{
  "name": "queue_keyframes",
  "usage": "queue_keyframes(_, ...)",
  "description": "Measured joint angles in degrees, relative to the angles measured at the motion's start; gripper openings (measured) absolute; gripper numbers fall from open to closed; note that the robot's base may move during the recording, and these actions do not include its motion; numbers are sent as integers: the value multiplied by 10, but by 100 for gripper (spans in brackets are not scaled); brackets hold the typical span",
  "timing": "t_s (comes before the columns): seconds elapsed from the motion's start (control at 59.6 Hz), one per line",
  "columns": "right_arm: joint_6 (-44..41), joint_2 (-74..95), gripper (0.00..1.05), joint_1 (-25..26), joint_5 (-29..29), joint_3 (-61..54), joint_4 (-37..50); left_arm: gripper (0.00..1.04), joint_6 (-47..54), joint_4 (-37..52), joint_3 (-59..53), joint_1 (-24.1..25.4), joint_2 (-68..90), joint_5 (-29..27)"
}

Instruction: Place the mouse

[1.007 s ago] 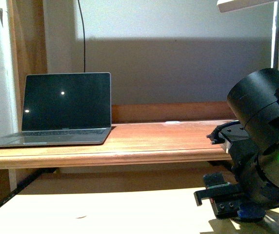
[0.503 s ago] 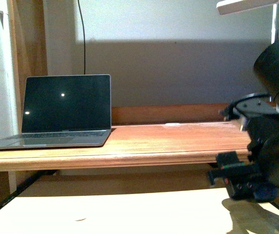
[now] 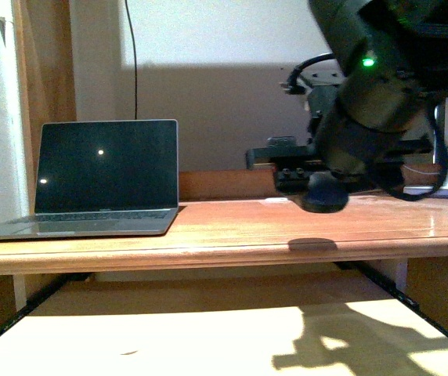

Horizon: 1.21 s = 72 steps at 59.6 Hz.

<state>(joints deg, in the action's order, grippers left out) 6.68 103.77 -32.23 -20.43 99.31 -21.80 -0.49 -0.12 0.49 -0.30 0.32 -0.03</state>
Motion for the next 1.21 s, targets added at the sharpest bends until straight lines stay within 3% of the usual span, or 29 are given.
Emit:
queue_keyframes(0.252,0,180,55,-5,-44,246,-92,97,0,0,0,0,0,0)
queue_keyframes(0.671,20,391,55,-17,-60,575,-234,97,0,0,0,0,0,0)
queue_keyframes(0.99,43,445,55,-25,-64,656,-257,97,0,0,0,0,0,0)
queue_keyframes(1.124,49,448,74,-27,-58,659,-250,97,0,0,0,0,0,0)
queue_keyframes(1.158,53,448,86,-27,-53,659,-242,97,0,0,0,0,0,0)
queue_keyframes(1.208,56,442,92,-27,-42,645,-219,97,0,0,0,0,0,0)
